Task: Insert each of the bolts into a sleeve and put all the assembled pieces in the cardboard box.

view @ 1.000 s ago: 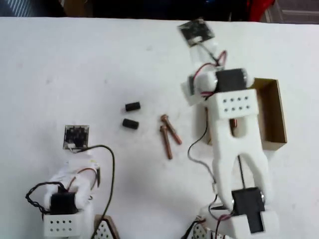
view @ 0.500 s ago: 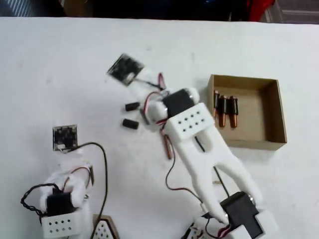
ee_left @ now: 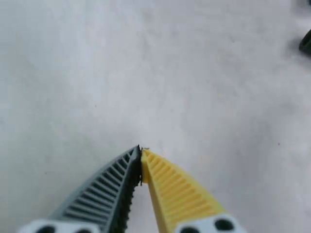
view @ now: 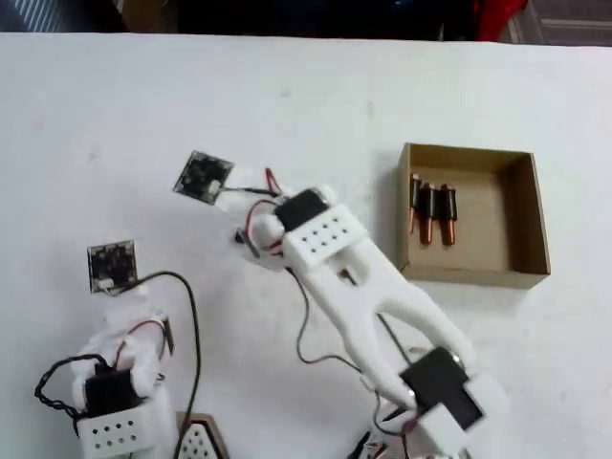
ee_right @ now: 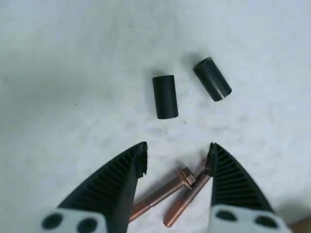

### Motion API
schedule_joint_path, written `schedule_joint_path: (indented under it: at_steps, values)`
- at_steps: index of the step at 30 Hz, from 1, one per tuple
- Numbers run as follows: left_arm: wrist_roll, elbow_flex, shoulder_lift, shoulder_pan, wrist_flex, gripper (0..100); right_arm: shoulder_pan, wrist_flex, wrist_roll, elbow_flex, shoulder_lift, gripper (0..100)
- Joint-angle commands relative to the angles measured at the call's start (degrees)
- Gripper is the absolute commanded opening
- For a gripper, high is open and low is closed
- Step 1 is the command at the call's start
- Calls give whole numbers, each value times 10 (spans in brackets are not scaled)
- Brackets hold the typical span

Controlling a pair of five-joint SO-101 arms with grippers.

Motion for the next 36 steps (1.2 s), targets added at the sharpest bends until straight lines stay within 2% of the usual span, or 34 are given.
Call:
schedule_joint_path:
  at_steps: [1,15,36]
  values:
    - [0,-1,-4,-7,0,24,-10,-7,9,-57,42,183]
    - [-1,-1,-4,-7,0,24,-23,-7,9,-189,224,183]
    - [-3,-1,-4,-7,0,24,-24,-7,10,-229,306,180]
